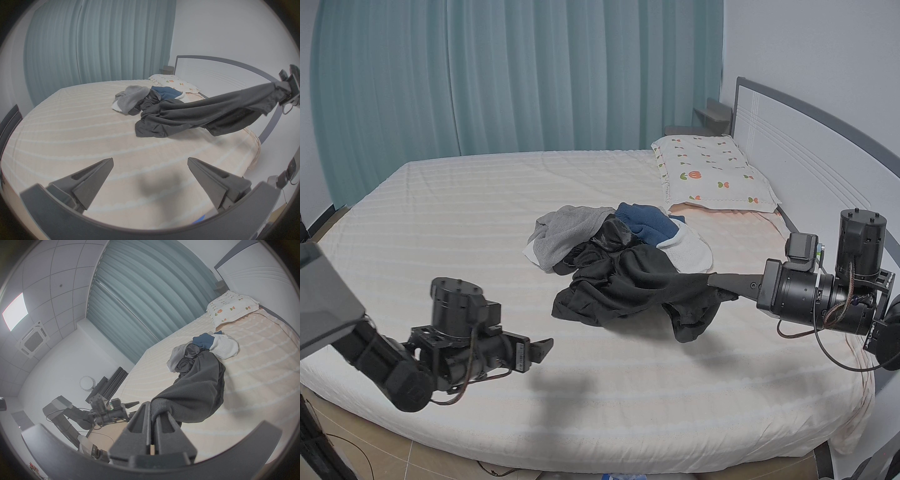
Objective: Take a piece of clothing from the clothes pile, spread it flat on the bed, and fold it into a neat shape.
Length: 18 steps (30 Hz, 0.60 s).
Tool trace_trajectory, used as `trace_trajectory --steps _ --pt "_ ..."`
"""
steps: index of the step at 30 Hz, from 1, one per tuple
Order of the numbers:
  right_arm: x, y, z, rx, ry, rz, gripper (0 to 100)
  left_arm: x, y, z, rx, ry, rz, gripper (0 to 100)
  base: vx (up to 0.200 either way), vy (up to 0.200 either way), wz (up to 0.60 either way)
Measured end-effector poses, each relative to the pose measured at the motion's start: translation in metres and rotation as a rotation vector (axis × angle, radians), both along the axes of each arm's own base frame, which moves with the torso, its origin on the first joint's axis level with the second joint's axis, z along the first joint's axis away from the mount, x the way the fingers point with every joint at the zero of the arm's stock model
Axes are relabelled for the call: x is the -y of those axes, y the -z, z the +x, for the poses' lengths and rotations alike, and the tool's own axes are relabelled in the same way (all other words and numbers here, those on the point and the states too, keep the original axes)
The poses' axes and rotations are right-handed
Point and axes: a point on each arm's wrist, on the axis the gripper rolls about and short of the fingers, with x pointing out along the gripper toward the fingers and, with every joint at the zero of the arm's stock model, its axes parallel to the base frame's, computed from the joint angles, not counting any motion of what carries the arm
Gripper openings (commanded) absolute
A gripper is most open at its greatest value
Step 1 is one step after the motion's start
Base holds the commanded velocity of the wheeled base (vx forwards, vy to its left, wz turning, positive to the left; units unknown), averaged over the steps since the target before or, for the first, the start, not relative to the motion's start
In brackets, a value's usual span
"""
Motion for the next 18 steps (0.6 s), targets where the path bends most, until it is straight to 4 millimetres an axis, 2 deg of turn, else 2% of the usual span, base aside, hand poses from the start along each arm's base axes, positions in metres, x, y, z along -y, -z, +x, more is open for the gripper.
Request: trace_trajectory --steps 8,18 --pt "-0.005 -0.006 -0.007 0.018 -0.026 0.014 0 0.043 0.036 0.031 0.031 0.013 0.015 100 0.0 0.0 0.0" --pt "-0.01 -0.017 -0.018 0.055 -0.06 0.036 0 0.072 0.07 0.053 0.047 0.031 0.014 100 0.0 0.0 0.0"
